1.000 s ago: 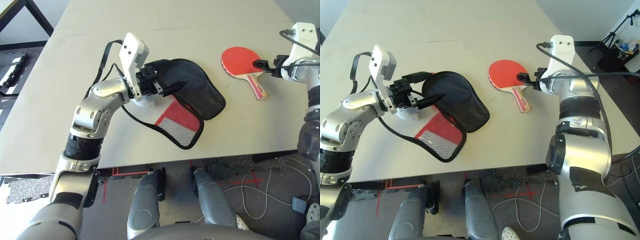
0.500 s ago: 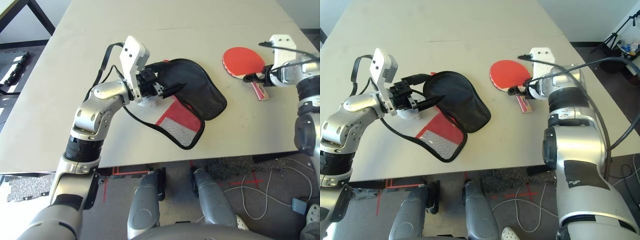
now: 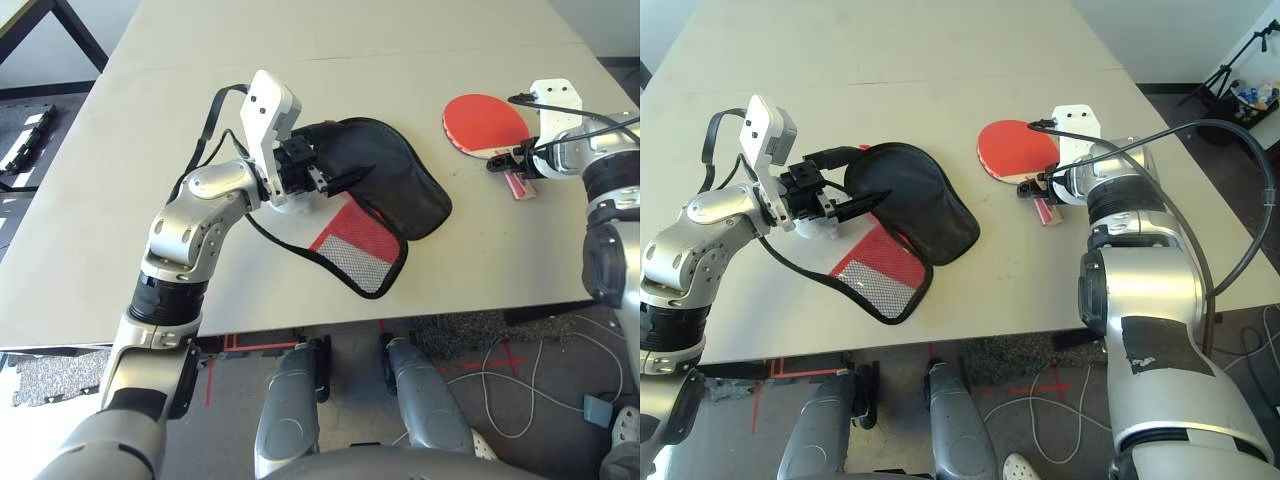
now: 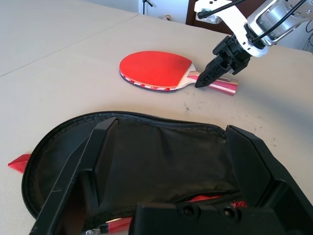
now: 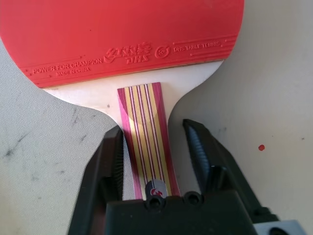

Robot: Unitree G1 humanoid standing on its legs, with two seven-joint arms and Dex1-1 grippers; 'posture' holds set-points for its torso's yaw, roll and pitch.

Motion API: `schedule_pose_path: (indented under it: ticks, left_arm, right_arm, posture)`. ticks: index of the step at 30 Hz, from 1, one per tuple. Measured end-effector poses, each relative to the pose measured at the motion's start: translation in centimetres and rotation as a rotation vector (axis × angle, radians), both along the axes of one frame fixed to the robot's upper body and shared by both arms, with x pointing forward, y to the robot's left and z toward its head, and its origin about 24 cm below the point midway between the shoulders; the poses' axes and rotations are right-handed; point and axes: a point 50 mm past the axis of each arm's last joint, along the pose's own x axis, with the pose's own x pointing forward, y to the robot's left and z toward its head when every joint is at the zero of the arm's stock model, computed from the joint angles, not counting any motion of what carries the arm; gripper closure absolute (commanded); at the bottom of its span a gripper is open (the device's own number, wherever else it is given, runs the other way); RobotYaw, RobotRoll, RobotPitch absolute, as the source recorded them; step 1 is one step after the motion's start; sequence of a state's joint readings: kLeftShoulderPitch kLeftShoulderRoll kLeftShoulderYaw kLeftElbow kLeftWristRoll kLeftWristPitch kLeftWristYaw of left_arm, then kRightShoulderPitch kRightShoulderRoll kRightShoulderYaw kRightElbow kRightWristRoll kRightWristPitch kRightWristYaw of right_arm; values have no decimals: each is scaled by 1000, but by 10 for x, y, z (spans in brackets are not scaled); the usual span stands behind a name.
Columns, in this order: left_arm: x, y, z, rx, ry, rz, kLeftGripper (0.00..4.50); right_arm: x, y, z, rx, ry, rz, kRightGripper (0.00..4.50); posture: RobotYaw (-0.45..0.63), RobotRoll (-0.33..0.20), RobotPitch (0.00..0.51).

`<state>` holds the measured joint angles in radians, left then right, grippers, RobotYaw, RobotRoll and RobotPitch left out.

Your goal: Store the ping-pong paddle in its case and zip it.

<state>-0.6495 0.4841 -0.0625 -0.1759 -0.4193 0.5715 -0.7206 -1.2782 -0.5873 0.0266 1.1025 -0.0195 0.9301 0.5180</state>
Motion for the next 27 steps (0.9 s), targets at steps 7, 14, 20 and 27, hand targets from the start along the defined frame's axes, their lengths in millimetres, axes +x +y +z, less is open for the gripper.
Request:
schedule_pose_path:
  ticks: [7,14,20,27]
  left_arm:
    - [0,0,0,8,-2,4,0]
    - [1,0,-1,17,-6,10,0]
    - [0,1,-1,24,-11,8,0]
    - [0,2,-1,31,-13,7,0]
  right_arm:
    - [0,1,2,-23,0,12,3341]
    - [-3,7,4,-89,-43,51,3341]
    - [-7,28,25,-120,-151,125,3341]
    - [-18,72,41,-80,-238,264,3341]
  posture:
    - [-34,0,240]
    - [-33,0,239]
    - [-32,0,235]
    - [-18,0,239]
